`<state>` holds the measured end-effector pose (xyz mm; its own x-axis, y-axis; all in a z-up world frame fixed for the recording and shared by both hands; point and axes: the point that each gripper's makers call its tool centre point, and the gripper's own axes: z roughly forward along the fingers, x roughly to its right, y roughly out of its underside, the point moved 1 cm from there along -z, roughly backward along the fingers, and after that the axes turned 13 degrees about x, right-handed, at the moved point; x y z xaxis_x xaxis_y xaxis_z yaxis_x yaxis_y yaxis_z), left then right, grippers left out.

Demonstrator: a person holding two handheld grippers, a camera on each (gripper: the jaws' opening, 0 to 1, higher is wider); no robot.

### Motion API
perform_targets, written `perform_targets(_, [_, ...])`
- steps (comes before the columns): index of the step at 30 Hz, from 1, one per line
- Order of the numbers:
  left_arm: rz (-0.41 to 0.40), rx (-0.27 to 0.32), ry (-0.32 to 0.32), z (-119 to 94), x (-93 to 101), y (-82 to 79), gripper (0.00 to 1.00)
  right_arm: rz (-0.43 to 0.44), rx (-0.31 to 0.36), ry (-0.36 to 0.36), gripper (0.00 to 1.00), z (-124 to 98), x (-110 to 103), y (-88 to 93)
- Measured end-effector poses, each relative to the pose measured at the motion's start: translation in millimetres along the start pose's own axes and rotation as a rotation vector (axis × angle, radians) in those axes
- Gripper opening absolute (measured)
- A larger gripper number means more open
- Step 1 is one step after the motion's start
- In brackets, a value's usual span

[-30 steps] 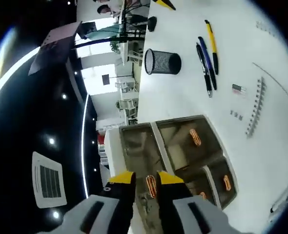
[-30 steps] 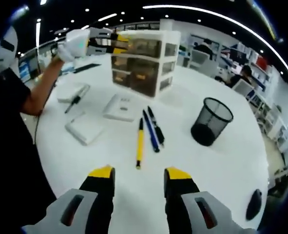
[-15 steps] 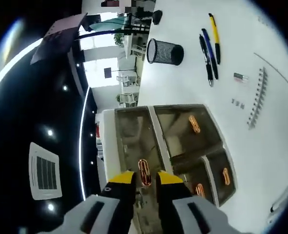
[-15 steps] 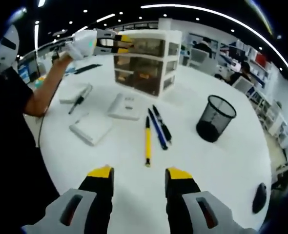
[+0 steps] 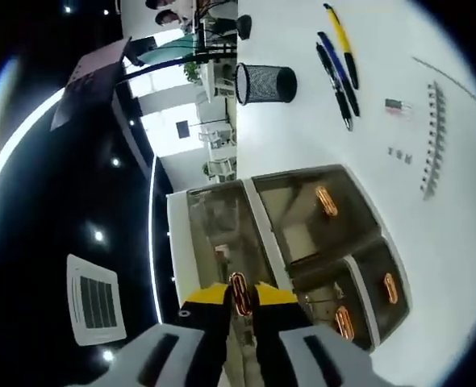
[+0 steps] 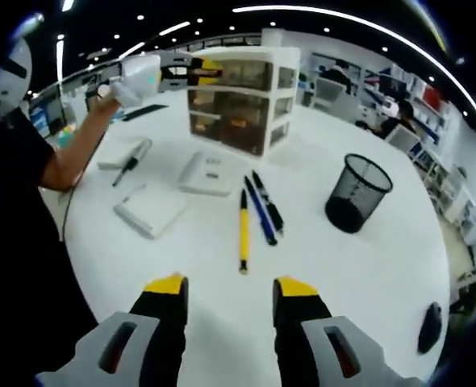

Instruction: Pick up the scattered pens and sticky notes one by one and arrange them into an orderly layout on the desk, lining the pens up parallel to each other and squaring the sticky note stack until the whole desk area is clear and organized

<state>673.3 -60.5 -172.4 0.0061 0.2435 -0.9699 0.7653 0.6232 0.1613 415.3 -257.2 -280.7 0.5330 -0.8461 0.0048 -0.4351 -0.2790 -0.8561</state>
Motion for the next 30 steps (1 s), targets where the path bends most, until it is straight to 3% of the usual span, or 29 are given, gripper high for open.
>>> perform_targets(9, [-0.017, -0.031, -0.036, 1.6, -1.7, -0.3, 0.11, 0.028, -0.008, 0.019, 0.40, -3.7, 3.1, 11.8])
perform_targets(13, [0.033, -0.038, -0.030, 2.1, -1.0, -1.0, 0.11, 0.005, -0.018, 0.033, 0.40, -7.6, 1.5, 9.8])
perform_targets(19, [-0.037, -0.037, -0.067, 2.1, -3.3, -1.0, 0.09, 0.005, 0.001, 0.013, 0.40, -8.5, -1.8, 4.9])
perform_targets(30, [-0.075, -0.024, -0.073, -0.4, -3.7, -2.2, 0.08, -0.002, -0.005, 0.015, 0.40, -4.9, -4.3, 4.6])
